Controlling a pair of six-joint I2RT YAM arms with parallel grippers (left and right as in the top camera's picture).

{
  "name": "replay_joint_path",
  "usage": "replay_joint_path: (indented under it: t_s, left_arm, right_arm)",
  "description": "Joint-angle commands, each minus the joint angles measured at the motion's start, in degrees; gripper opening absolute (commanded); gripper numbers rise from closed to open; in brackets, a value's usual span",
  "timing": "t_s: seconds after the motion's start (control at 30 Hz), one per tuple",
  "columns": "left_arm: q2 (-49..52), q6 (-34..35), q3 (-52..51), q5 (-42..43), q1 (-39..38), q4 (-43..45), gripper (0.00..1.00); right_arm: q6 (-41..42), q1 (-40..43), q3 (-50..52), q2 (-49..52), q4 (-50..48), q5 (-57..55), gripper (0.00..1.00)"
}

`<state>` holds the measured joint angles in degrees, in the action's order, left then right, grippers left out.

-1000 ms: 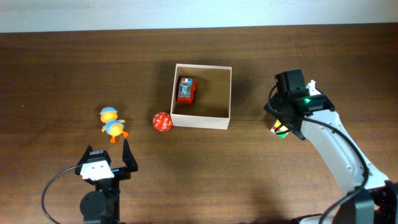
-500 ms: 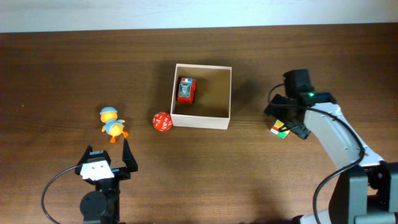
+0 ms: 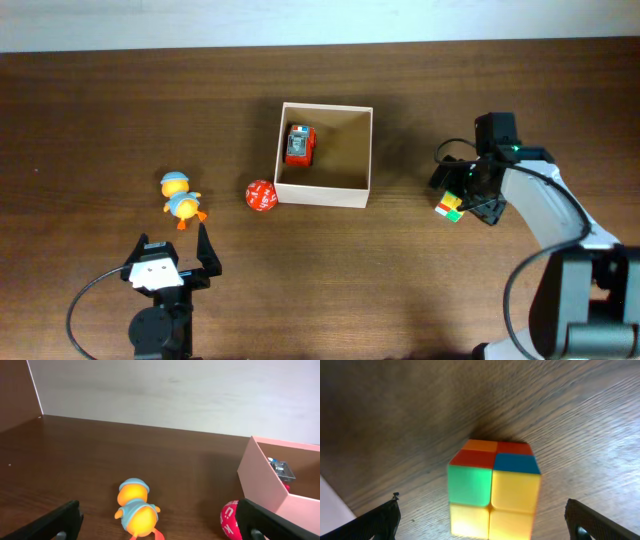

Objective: Pack container
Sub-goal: 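Lower the right gripper and grasp the Rubik's cube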

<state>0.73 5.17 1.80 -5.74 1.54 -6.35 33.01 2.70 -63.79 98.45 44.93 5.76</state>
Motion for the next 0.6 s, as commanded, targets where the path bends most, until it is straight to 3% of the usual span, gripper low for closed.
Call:
replay_joint_path:
  t_s: [0.0, 0.17, 0.57]
  left_arm:
    - [-0.35, -0.92, -0.37, 0.98, 0.28, 0.15, 0.99]
    - [-0.35, -0.90, -0.37, 0.98, 0.28, 0.15, 0.99]
    - [-0.35, -0.92, -0.37, 0.98, 0.28, 0.15, 0.99]
  right_arm:
    - [-1.29, 0.35, 0.26, 2.75, -0.04, 1.57, 1.00]
    - [-1.29, 0.33, 0.26, 4.50, -1.27, 1.14, 0.99]
    - [-1.33, 0.33, 0.26, 6.54, -2.93, -0.39, 0.76]
